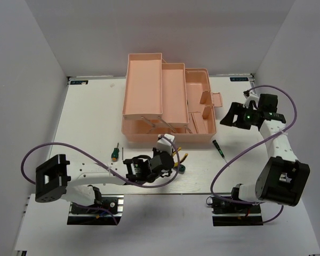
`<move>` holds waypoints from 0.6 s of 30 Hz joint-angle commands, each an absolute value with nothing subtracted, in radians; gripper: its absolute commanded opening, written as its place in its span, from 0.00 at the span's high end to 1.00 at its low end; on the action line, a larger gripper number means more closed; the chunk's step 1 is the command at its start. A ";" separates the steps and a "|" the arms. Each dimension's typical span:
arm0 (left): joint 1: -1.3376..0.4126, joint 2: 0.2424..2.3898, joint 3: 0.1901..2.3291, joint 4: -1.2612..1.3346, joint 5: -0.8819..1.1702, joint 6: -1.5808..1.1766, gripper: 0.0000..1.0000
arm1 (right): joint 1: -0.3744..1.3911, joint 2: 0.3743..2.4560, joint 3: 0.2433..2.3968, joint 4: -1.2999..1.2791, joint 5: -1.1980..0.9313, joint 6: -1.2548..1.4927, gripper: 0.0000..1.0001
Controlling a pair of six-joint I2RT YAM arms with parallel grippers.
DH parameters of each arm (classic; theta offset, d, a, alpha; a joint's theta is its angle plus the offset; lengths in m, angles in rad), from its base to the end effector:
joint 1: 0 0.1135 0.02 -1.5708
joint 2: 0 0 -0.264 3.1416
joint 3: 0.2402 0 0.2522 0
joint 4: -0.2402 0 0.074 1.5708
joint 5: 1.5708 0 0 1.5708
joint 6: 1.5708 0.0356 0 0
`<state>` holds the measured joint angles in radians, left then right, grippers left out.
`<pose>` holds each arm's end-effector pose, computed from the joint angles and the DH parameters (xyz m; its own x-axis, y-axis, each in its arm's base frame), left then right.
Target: Sort the tools into containers
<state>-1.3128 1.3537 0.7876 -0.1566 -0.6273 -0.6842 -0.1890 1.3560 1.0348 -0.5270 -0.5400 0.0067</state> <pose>0.0914 -0.2646 0.2226 -0.5546 0.0960 -0.8266 0.4129 0.8941 -0.1732 0.2826 -0.0354 0.2726 -0.7379 0.1470 -0.6587 -0.1679 0.9054 0.3901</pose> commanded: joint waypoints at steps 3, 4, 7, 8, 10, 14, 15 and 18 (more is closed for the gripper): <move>-1.331 1.301 0.899 -0.078 -0.644 -0.522 1.00 | -0.215 1.269 0.965 -0.557 -0.430 -0.097 0.64; -1.331 1.321 0.914 -0.063 -0.635 -0.502 1.00 | -0.219 1.261 0.948 -0.558 -0.423 -0.116 0.84; -1.321 1.364 0.992 -0.009 -0.623 -0.438 1.00 | -0.233 1.229 0.908 -0.584 -0.422 -0.159 1.00; -1.321 1.390 1.027 0.023 -0.612 -0.425 1.00 | -0.242 1.217 0.897 -0.594 -0.434 -0.169 1.00; -1.308 1.413 1.060 0.072 -0.624 -0.369 1.00 | -0.250 1.201 0.884 -0.621 -0.446 -0.196 1.00; -1.267 1.508 1.204 0.127 -0.634 -0.289 1.00 | -0.276 1.167 0.854 -0.649 -0.500 -0.264 1.00; -1.258 1.531 1.227 0.152 -0.634 -0.276 1.00 | -0.281 1.143 0.841 -0.655 -0.511 -0.267 0.95; -1.217 1.624 1.317 0.175 -0.585 -0.267 1.00 | -0.293 1.128 0.818 -0.660 -0.564 -0.279 0.84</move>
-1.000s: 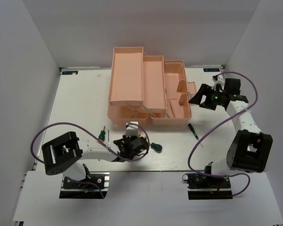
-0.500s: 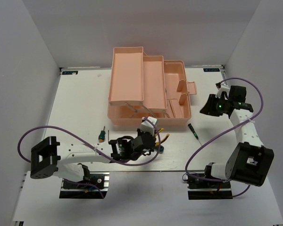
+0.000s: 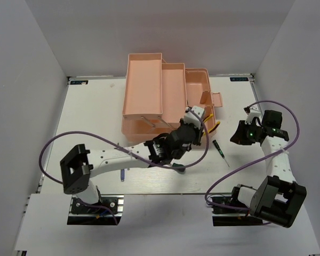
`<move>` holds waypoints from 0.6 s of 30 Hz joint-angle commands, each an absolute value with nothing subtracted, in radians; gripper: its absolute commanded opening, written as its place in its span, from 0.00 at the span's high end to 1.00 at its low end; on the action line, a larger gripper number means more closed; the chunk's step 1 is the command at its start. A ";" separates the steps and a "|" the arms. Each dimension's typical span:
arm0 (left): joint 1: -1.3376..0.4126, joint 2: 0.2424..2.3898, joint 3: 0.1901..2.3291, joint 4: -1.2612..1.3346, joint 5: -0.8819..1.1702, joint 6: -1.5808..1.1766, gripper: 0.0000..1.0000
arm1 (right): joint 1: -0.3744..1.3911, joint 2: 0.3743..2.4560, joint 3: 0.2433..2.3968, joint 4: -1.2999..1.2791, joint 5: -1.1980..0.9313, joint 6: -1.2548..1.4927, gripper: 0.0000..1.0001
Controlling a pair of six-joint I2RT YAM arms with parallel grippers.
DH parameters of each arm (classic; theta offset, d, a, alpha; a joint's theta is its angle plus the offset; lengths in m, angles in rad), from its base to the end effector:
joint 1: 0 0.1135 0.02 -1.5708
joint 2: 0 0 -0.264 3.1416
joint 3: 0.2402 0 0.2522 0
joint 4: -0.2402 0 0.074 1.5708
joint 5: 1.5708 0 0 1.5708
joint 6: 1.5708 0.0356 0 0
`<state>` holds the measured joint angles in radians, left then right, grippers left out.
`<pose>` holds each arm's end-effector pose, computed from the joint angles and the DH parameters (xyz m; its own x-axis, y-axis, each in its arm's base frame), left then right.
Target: Sort the tools into containers
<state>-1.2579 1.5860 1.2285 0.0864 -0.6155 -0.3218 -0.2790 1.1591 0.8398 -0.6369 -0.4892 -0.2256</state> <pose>0.1346 -0.3493 0.3204 -0.2697 -0.0052 -0.9629 0.5485 0.8211 -0.1580 0.2224 -0.0463 0.2494 -0.7616 0.0128 -0.6479 -0.1926 0.9501 0.2452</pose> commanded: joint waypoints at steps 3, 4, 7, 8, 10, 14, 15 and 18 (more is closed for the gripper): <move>-1.166 1.721 1.399 0.208 -0.537 -0.276 1.00 | -0.299 1.127 0.804 -0.673 -0.607 -0.284 0.80; -1.142 1.747 1.440 0.221 -0.537 -0.276 1.00 | -0.301 1.127 0.804 -0.676 -0.626 -0.288 0.79; -1.094 1.850 1.537 0.221 -0.499 -0.294 1.00 | -0.307 1.126 0.796 -0.680 -0.634 -0.299 0.71; -1.082 1.874 1.560 0.221 -0.486 -0.295 1.00 | -0.307 1.126 0.795 -0.675 -0.638 -0.302 0.65; -1.062 1.942 1.623 0.221 -0.468 -0.305 1.00 | -0.305 1.124 0.785 -0.675 -0.673 -0.339 0.52; -1.023 2.052 1.745 0.172 -0.433 -0.305 0.98 | -0.304 1.131 0.764 -0.658 -0.701 -0.394 0.39; -1.011 2.072 1.768 0.163 -0.419 -0.296 0.93 | -0.302 1.134 0.759 -0.652 -0.701 -0.408 0.39; -1.002 2.132 1.853 0.118 -0.407 -0.296 0.70 | -0.299 1.146 0.744 -0.632 -0.700 -0.445 0.38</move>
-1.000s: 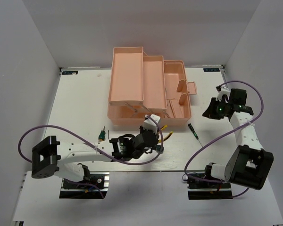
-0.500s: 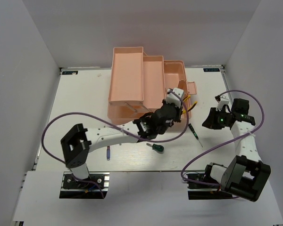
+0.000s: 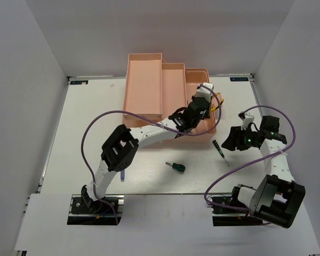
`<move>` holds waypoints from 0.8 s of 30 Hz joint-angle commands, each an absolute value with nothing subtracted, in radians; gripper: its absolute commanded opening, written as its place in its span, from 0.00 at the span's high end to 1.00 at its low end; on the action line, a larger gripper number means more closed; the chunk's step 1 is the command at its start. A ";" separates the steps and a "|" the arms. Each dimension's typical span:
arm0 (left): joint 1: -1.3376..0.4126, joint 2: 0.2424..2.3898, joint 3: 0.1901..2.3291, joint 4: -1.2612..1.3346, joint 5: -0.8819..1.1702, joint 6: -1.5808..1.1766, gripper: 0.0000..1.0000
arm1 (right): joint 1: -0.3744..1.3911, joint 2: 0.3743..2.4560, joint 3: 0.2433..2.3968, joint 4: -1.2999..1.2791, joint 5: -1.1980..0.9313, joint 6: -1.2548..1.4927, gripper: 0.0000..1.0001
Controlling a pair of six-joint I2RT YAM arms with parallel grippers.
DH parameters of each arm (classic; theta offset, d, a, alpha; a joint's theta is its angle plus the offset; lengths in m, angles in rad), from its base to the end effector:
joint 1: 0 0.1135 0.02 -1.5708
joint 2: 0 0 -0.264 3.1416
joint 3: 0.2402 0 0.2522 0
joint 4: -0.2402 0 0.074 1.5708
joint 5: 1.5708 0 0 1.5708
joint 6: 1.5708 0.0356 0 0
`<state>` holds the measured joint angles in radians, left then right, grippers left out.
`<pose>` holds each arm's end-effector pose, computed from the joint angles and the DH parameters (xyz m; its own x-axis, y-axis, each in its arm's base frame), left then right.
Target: Sort the tools into containers
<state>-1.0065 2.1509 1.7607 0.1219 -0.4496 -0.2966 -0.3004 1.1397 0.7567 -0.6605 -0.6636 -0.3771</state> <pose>0.2892 -0.4280 0.2685 -0.2925 -0.0301 -0.9558 0.4720 0.8647 -0.1716 0.2077 -0.0414 0.2293 -0.7443 -0.0731 -0.6638 -0.3625 0.8791 0.3096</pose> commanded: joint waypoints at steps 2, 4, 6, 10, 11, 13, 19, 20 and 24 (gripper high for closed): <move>-0.991 2.141 1.864 0.107 -0.397 -0.296 0.54 | -0.295 1.150 0.726 -0.606 -0.692 -0.462 0.38; -0.991 2.152 1.873 0.098 -0.397 -0.296 0.34 | -0.288 1.149 0.715 -0.574 -0.675 -0.478 0.38; -0.982 2.152 1.894 0.087 -0.385 -0.296 0.26 | -0.281 1.163 0.701 -0.551 -0.661 -0.489 0.38; -0.997 2.114 1.894 0.077 -0.359 -0.229 0.23 | -0.253 1.198 0.681 -0.486 -0.592 -0.505 0.38; -1.006 2.067 1.861 0.092 -0.359 -0.203 0.23 | -0.246 1.209 0.672 -0.477 -0.566 -0.505 0.38; -1.019 2.010 1.836 0.083 -0.350 -0.152 0.23 | -0.221 1.223 0.661 -0.428 -0.520 -0.499 0.38; -1.049 1.617 1.433 -0.014 -0.498 -0.149 0.25 | -0.143 1.244 0.624 -0.345 -0.411 -0.460 0.39; -1.049 1.555 1.287 -0.023 -0.529 -0.176 0.25 | -0.124 1.250 0.623 -0.331 -0.402 -0.451 0.39; -1.058 1.251 1.002 -0.218 -0.645 -0.313 0.28 | -0.075 1.285 0.608 -0.284 -0.347 -0.414 0.40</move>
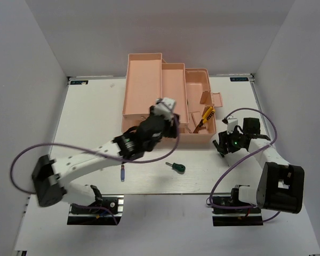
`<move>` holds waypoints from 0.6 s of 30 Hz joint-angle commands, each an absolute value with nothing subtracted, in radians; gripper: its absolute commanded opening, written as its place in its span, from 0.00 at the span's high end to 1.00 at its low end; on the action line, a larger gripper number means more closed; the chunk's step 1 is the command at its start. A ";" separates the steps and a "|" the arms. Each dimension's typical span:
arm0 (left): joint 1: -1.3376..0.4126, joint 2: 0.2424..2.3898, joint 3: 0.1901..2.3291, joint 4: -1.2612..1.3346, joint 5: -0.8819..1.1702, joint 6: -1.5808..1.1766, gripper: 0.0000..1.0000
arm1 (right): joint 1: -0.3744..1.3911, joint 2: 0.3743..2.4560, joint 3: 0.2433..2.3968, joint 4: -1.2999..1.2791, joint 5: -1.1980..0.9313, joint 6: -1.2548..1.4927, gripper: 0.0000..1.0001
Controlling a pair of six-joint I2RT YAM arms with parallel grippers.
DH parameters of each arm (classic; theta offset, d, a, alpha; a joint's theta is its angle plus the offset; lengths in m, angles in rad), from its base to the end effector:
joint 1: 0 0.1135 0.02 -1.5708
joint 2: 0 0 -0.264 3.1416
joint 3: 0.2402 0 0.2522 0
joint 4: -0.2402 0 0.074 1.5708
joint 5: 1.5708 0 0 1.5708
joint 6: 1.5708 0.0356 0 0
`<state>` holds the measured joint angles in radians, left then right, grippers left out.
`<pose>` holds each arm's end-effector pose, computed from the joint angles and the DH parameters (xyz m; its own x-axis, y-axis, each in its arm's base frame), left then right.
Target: Sort the tools into containers
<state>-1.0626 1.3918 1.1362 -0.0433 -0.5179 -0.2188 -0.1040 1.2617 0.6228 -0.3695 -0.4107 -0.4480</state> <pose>0.1738 -0.2757 0.3385 -0.2547 0.0696 -0.9645 0.4851 0.8720 -0.0651 0.2292 -0.0096 0.1769 -0.7079 -0.3254 -0.6269 -0.4695 0.8799 0.0735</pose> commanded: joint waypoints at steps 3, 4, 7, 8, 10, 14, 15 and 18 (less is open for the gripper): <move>-1.058 1.073 0.856 -0.355 -0.670 -0.467 0.31 | -0.037 1.315 0.609 -0.262 -0.293 -0.410 0.42; -1.058 1.043 0.810 -0.439 -0.670 -0.507 0.32 | -0.022 1.336 0.604 -0.258 -0.273 -0.410 0.43; -1.058 0.992 0.756 -0.604 -0.692 -0.658 0.32 | 0.029 1.364 0.603 -0.247 -0.221 -0.410 0.47; -1.058 0.980 0.746 -0.632 -0.692 -0.691 0.32 | 0.035 1.370 0.601 -0.242 -0.215 -0.411 0.49; -1.068 0.980 0.727 -0.691 -0.692 -0.767 0.32 | 0.057 1.376 0.603 -0.244 -0.184 -0.414 0.56; -1.068 0.992 0.704 -0.767 -0.672 -0.857 0.27 | 0.080 1.379 0.594 -0.261 -0.153 -0.426 0.76; -1.068 1.003 0.704 -0.784 -0.672 -0.873 0.26 | 0.080 1.379 0.595 -0.265 -0.149 -0.426 0.81; -1.068 0.991 0.695 -0.837 -0.660 -0.925 0.25 | 0.081 1.379 0.591 -0.302 -0.129 -0.436 0.98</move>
